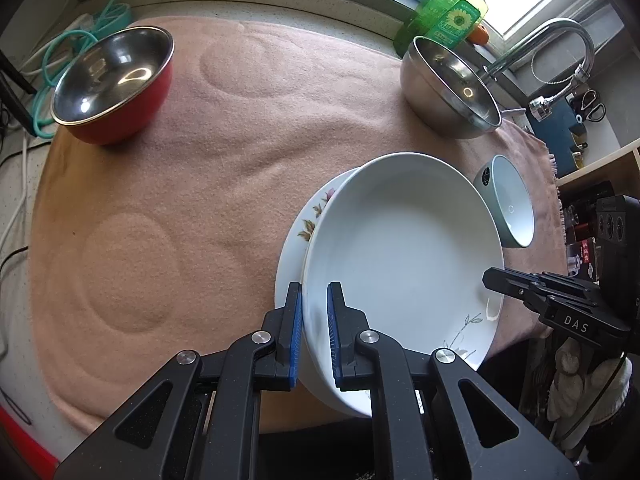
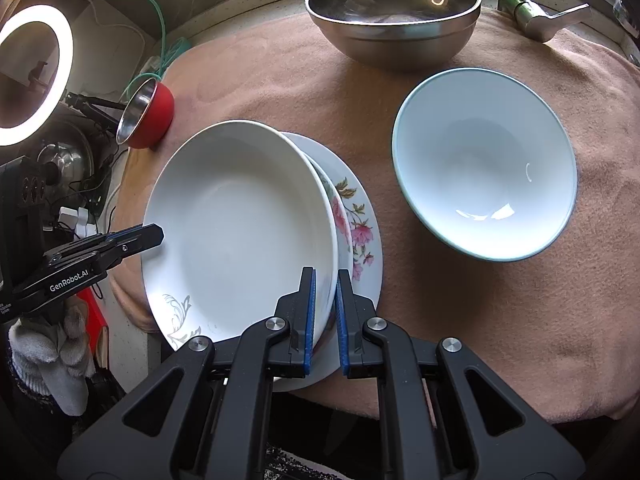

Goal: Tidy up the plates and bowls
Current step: 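Carry the white leaf-print plate over the pink-rose plate stack and lower it, then set the leaf-print plate onto the stack and open the left gripper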

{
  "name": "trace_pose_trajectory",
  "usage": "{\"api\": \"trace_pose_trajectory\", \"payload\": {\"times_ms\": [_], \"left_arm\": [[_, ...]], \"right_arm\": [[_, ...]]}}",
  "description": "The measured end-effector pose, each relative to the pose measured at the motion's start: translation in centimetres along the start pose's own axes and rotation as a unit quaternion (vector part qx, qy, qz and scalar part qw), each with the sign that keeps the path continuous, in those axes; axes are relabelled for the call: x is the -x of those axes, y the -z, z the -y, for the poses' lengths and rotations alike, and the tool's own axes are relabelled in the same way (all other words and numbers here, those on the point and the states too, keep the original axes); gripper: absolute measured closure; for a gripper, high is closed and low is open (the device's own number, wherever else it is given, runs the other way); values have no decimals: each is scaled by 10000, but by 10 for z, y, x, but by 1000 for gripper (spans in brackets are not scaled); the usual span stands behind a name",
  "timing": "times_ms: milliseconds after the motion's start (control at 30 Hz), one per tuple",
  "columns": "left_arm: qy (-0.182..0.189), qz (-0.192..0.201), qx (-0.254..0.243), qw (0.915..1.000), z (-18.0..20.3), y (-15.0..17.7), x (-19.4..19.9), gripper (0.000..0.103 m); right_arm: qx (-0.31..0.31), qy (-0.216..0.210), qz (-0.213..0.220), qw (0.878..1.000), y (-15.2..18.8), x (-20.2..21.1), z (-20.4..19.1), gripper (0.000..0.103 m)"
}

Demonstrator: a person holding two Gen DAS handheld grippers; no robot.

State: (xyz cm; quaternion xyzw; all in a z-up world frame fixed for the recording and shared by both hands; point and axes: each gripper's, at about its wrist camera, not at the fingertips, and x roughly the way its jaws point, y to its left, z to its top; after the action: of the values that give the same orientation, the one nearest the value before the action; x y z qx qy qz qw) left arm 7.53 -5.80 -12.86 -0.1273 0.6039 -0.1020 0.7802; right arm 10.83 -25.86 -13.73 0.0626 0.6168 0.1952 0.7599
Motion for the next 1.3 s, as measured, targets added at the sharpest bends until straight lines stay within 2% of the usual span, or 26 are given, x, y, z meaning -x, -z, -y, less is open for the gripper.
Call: {"api": "trace_pose_trajectory", "payload": {"times_ms": [300,767,900,1133,1200,1300], "left_arm": [[-4,-38,-31,10000,-1,2,0,93],[-107,-64,-178,9998,6,1,-2,93],[-107,-60,-188,9997,6,2,-1,93],[-96,-34,-188,9998,6,5,1,93],[-81,-5,-168,9998,6,7,3,90],[-156,105,-241,9995,8,7,9,86]], "right_arm": [[195,159,20,9997,2,-2,-9,91],[666,640,41,9957,5,-2,-18,89],[791,696,61,9944,8,-3,-25,77],[713,628,87,9954,8,-1,-23,77],[696,612,135,9956,8,2,-22,77],[680,577,228,9958,8,8,-21,71]]}}
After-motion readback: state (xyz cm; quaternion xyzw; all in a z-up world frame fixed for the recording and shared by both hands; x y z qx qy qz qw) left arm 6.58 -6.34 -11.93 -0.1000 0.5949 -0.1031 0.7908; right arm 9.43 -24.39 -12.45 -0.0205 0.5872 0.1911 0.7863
